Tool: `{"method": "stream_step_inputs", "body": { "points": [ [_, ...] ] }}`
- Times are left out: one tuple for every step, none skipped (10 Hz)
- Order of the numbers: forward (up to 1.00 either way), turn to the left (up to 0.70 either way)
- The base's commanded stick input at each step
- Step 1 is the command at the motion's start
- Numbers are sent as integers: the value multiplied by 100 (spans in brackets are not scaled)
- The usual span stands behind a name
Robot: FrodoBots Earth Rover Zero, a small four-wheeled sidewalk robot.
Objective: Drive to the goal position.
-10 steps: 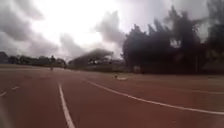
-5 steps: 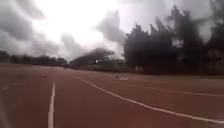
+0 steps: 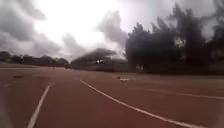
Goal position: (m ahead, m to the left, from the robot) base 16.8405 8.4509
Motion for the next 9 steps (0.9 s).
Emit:
{"method": "stream_step_inputs", "body": {
  "points": [
    [85, 0],
    [85, 0],
    [85, 0],
    [85, 0],
    [85, 0],
    [85, 0],
    [85, 0],
    [85, 0],
    [85, 0]
  ]
}}
